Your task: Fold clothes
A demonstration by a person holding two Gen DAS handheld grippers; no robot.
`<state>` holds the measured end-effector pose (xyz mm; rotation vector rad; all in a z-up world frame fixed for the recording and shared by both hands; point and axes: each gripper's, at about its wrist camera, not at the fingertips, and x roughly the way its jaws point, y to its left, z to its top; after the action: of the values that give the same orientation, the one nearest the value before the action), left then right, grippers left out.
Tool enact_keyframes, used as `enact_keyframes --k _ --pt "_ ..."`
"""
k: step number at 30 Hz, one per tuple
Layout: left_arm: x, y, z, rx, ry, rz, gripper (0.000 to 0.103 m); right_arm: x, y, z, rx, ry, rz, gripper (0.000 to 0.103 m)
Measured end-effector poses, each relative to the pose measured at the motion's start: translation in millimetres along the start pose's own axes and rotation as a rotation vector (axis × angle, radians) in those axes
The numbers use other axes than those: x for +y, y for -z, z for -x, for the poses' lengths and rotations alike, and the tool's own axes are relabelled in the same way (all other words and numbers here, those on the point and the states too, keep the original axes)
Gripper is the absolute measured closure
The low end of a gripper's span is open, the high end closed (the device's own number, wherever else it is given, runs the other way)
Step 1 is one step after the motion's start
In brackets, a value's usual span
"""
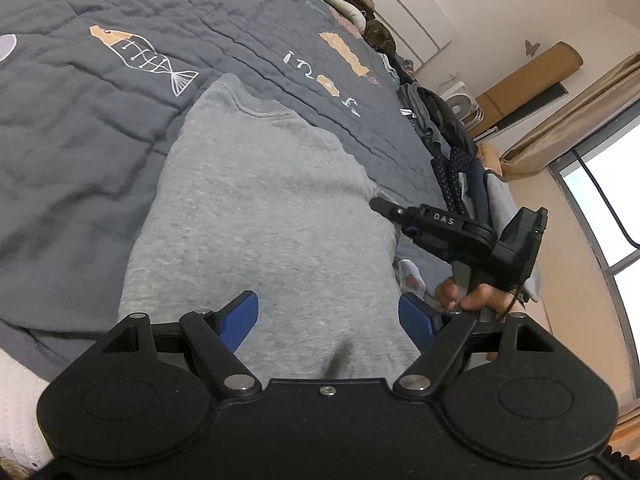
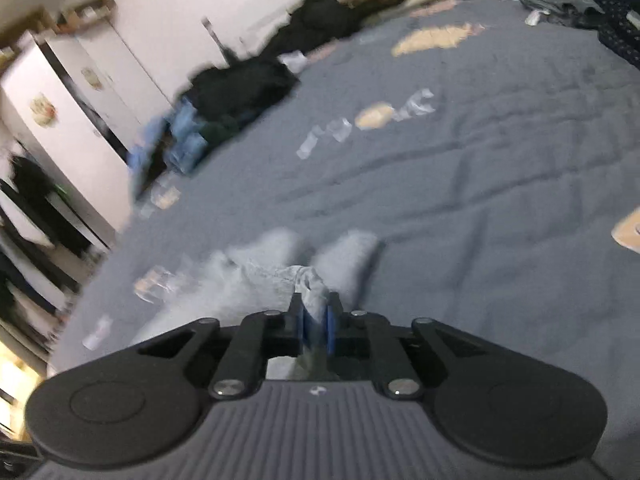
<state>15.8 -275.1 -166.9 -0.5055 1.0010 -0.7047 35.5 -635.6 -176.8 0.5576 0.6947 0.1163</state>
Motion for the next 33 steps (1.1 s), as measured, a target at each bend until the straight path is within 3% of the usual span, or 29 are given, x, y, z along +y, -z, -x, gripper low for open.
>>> enact_keyframes --k 3,6,11,16,23,25,26,27,28,33 --pt "1.2 -1.9 3.7 -0.018 -0.009 0.006 0.027 -3.0 -0.8 7.6 0.020 0.036 -0.011 0.084" --pt "1.5 -3.1 4.5 -0.026 -0.014 0.007 0.027 -2.4 -7.0 34.9 -0.067 0.040 -0.004 0.075" --pt "-3.2 -2.3 2.0 -0.017 -0.012 -0.011 0.027 9.3 -22.1 42.1 -0.104 -0.121 -0.010 0.065" --pt "-4.6 0.2 3.5 -0.009 -0.018 -0.029 0.027 23.0 -56.6 -15.0 0.034 -0.100 0.136 0.060" --pt "-2.9 -6.7 3.6 -0.010 -0.005 -0.015 0.027 29.3 -58.8 -82.9 0.255 -0.050 0.167 0.061" --pt "-2.7 -7.8 4.4 -0.010 0.000 -0.016 0.027 28.8 -53.6 -88.5 0.284 -0.030 0.165 0.063" --pt "-2.5 -8.2 5.1 -0.012 0.002 -0.017 0.026 28.0 -50.9 -89.6 0.293 -0.021 0.159 0.072" --pt "-2.8 -8.3 6.1 -0.013 0.000 -0.018 0.026 27.0 -51.9 -88.3 0.276 -0.033 0.145 0.094" --pt "-2.8 -8.7 6.9 -0.013 0.001 -0.017 0.026 25.9 -54.0 -85.4 0.252 -0.054 0.124 0.100" --pt "-2.4 -9.2 12.7 -0.032 0.003 -0.016 0.026 27.7 -63.7 -79.2 0.128 -0.111 0.112 0.100"
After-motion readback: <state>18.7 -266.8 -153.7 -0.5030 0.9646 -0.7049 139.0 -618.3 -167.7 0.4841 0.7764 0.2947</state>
